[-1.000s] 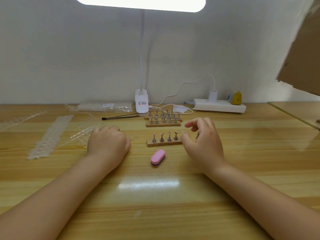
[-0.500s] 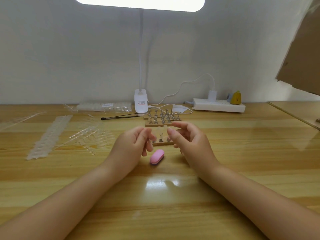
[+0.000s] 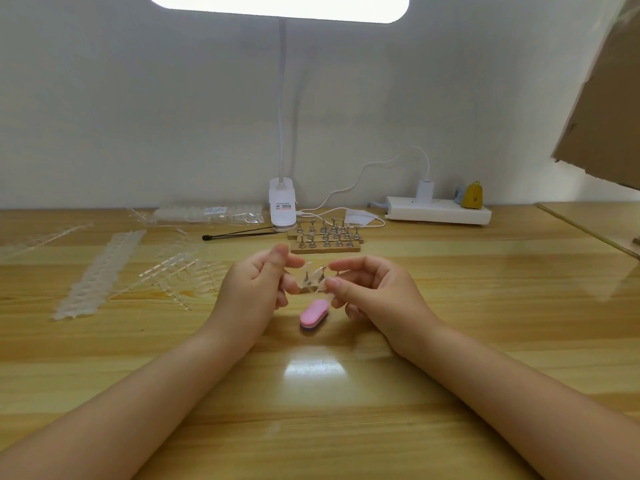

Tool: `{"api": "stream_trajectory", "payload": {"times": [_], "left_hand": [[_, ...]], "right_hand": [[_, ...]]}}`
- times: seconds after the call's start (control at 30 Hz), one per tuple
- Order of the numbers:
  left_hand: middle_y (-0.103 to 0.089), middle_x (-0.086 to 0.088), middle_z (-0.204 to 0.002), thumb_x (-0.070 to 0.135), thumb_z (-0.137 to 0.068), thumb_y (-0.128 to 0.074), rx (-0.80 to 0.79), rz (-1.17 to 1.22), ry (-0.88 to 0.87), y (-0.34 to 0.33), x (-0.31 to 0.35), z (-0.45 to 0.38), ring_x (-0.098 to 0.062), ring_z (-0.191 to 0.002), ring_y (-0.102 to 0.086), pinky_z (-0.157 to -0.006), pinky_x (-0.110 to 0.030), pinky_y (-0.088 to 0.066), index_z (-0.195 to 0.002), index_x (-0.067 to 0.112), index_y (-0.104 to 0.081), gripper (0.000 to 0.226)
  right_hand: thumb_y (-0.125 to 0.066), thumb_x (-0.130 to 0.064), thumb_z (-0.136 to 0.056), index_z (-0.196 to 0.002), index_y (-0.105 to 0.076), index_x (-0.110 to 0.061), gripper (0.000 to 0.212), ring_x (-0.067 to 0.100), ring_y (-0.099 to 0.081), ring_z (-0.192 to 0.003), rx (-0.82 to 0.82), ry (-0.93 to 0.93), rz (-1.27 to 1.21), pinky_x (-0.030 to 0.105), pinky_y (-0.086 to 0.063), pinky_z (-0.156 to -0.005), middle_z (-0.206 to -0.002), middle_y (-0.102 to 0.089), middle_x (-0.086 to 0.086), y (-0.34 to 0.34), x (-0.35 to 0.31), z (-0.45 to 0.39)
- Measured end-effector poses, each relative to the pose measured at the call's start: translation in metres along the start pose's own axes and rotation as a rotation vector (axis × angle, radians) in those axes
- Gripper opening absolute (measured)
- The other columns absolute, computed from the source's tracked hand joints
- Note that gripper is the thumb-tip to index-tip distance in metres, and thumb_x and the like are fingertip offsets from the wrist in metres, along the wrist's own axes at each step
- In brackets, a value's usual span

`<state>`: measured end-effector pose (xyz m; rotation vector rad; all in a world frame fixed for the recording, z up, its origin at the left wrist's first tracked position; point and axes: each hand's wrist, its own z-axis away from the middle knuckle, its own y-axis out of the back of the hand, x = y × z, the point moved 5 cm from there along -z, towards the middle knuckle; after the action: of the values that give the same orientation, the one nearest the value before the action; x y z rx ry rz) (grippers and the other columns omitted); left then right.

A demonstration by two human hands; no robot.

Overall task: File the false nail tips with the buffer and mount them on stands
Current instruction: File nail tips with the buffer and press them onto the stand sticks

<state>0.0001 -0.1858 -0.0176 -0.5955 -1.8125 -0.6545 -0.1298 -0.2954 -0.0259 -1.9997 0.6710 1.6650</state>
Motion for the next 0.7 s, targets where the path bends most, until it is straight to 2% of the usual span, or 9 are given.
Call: {"api": "stream_trajectory", "payload": {"times": [0.1, 0.13, 0.23, 0.4, 0.53, 0.7], "left_hand": [[-0.065, 0.007, -0.064, 0.058, -0.085, -0.043, -0.056, -0.015, 0.046, -0.005, 0.000, 0.002, -0.005, -0.051, -0.053, -0.049, -0.013, -0.041, -0.093, 0.021, -0.068, 0.045], [-0.066, 0.008, -0.065, 0.056, -0.084, -0.048, -0.084, -0.045, 0.040, -0.007, 0.000, 0.004, -0.002, -0.051, -0.054, -0.050, -0.010, -0.041, -0.092, 0.022, -0.069, 0.040], [-0.068, 0.007, -0.066, 0.033, -0.086, -0.066, -0.132, -0.156, -0.036, -0.013, 0.002, 0.009, 0.004, -0.056, -0.055, -0.055, -0.006, -0.039, -0.077, 0.022, -0.072, 0.015], [-0.068, 0.000, -0.070, 0.022, -0.085, -0.069, -0.072, -0.139, -0.088, -0.012, 0.003, 0.011, -0.002, -0.062, -0.057, -0.057, -0.009, -0.042, -0.073, 0.021, -0.070, 0.013], [-0.061, 0.004, -0.062, 0.020, -0.086, -0.067, -0.049, -0.159, -0.103, -0.010, 0.003, 0.012, -0.001, -0.056, -0.050, -0.054, -0.010, -0.039, -0.071, 0.020, -0.067, 0.015], [-0.060, 0.001, -0.063, 0.019, -0.085, -0.066, -0.013, -0.244, -0.161, -0.010, 0.007, 0.015, 0.000, -0.054, -0.049, -0.053, -0.011, -0.038, -0.069, 0.019, -0.065, 0.016]], "right_hand": [[-0.073, -0.004, -0.080, -0.103, -0.061, -0.005, 0.026, 0.016, -0.068, -0.067, 0.093, 0.021, -0.122, 0.021, -0.049, -0.052, -0.084, -0.072, 0.017, 0.007, -0.002, -0.001], [-0.073, -0.005, -0.079, -0.103, -0.061, -0.005, 0.027, 0.016, -0.069, -0.068, 0.108, 0.018, -0.168, 0.021, -0.050, -0.052, -0.083, -0.072, 0.015, 0.008, -0.002, -0.001], [-0.076, -0.012, -0.072, -0.104, -0.061, -0.004, 0.036, 0.019, -0.072, -0.072, 0.088, 0.016, -0.214, 0.021, -0.052, -0.054, -0.082, -0.074, 0.012, 0.007, -0.001, -0.002], [-0.080, -0.026, -0.061, -0.101, -0.066, -0.006, 0.047, 0.016, -0.069, -0.072, 0.075, -0.012, -0.143, 0.020, -0.049, -0.054, -0.084, -0.074, 0.009, 0.005, 0.003, -0.004], [-0.080, -0.032, -0.061, -0.090, -0.075, -0.012, 0.036, 0.013, -0.066, -0.073, 0.012, -0.059, -0.097, 0.020, -0.046, -0.053, -0.088, -0.074, 0.012, 0.001, 0.007, -0.004], [-0.078, -0.034, -0.068, -0.086, -0.075, -0.012, 0.029, 0.010, -0.063, -0.069, 0.011, -0.055, 0.016, 0.019, -0.044, -0.052, -0.077, -0.073, 0.004, 0.001, 0.006, -0.003]]}}
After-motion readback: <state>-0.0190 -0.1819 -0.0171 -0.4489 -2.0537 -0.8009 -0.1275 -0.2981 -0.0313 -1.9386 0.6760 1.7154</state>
